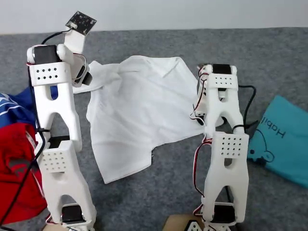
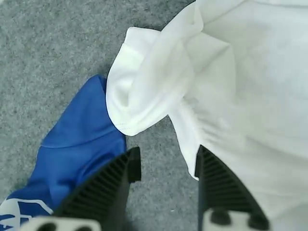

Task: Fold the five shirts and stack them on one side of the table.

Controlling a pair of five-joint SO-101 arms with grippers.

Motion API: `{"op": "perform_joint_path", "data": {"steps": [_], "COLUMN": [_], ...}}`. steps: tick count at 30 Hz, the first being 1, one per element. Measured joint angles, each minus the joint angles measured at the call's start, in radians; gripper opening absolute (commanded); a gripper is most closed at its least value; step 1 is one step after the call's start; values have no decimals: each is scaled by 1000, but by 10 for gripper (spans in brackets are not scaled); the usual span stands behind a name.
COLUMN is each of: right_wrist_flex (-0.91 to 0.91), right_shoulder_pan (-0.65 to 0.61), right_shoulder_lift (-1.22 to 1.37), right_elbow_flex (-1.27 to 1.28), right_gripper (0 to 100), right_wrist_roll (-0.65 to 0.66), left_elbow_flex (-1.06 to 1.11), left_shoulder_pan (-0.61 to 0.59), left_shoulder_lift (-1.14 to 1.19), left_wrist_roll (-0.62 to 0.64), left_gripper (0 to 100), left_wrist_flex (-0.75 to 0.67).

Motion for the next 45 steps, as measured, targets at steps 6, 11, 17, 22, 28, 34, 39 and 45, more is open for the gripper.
{"op": "perform_joint_path", "data": {"steps": [6,11,17,22,28,34,39,45], "right_wrist_flex": [2,2,2,2,2,2,2,2], "right_shoulder_pan": [9,8,8,-11,-8,-8,-8,-6], "right_shoulder_lift": [14,14,18,21,8,-28,-28,-28], "right_elbow_flex": [-54,-61,-87,-121,-124,-124,-124,-124], "right_gripper": [70,8,11,11,10,10,10,10], "right_wrist_roll": [0,0,11,41,44,74,81,81], "left_elbow_flex": [58,80,80,80,80,83,86,276], "left_shoulder_pan": [-18,-18,-18,-18,-14,12,38,83], "left_shoulder_lift": [0,0,0,-9,-9,-9,-9,-89], "left_wrist_roll": [0,0,0,0,0,0,0,-21], "left_gripper": [157,122,122,122,122,124,127,127], "left_wrist_flex": [0,2,2,2,2,2,2,0]}}
